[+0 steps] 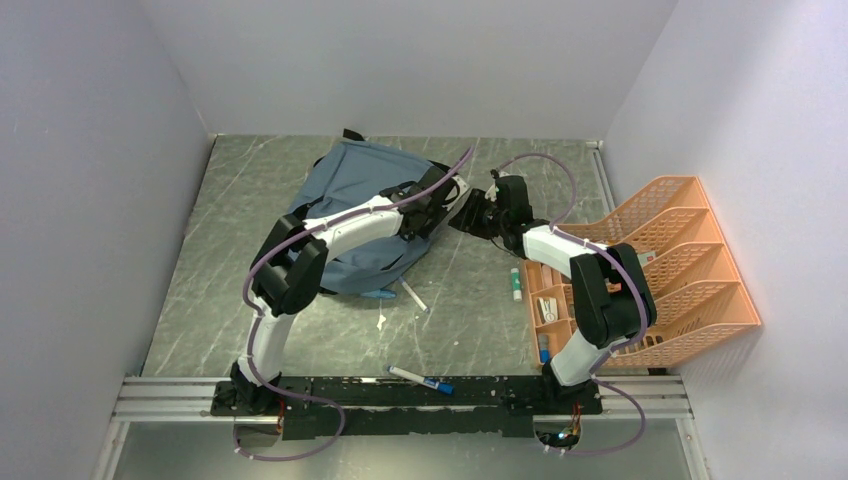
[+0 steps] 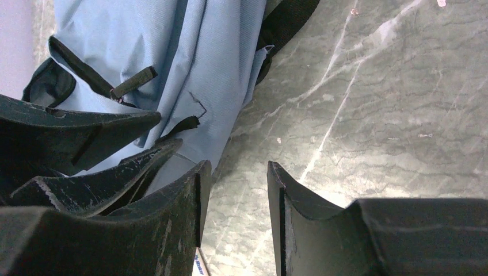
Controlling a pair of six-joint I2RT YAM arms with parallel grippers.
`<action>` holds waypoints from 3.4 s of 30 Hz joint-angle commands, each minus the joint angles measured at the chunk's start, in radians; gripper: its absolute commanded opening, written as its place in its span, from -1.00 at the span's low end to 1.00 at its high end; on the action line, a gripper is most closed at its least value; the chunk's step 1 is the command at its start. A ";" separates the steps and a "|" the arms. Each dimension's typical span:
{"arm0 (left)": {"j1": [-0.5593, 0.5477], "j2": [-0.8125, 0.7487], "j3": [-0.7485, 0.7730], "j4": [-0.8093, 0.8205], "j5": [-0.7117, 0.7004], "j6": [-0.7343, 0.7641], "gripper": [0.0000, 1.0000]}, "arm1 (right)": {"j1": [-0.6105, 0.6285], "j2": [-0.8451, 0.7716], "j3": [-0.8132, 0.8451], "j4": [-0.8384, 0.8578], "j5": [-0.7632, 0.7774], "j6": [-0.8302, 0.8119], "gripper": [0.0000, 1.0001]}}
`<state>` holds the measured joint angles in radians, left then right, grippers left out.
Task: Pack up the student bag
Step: Zip the student bag at the center of the board.
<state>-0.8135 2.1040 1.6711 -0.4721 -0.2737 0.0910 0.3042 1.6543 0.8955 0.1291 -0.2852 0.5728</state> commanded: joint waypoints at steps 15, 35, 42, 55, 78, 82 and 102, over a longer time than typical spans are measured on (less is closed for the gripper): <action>-0.009 -0.062 -0.025 0.021 -0.046 -0.035 -0.90 | -0.008 0.004 -0.014 0.028 -0.020 -0.003 -0.11; 0.020 -0.203 -0.225 0.190 0.053 -0.213 -0.90 | -0.002 0.120 -0.001 0.329 -0.234 0.315 -0.06; 0.023 -0.206 -0.232 0.196 0.055 -0.218 -0.90 | 0.024 0.162 0.008 0.369 -0.191 0.386 -0.04; 0.023 -0.208 -0.235 0.202 0.064 -0.217 -0.90 | 0.091 0.207 0.003 0.433 -0.060 0.574 -0.06; 0.025 -0.202 -0.231 0.195 0.070 -0.207 -0.90 | 0.103 0.258 0.001 0.529 -0.124 0.636 -1.00; 0.025 -0.188 -0.215 0.176 0.078 -0.203 -0.58 | 0.102 0.243 0.005 0.516 -0.122 0.608 -1.00; 0.054 -0.153 -0.197 0.189 0.080 -0.222 -0.44 | 0.102 0.208 0.023 0.517 -0.173 0.583 -1.00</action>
<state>-0.7704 1.9339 1.4445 -0.3107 -0.2123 -0.1204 0.4034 1.8969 0.8978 0.6243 -0.4385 1.1656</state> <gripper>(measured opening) 0.324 0.014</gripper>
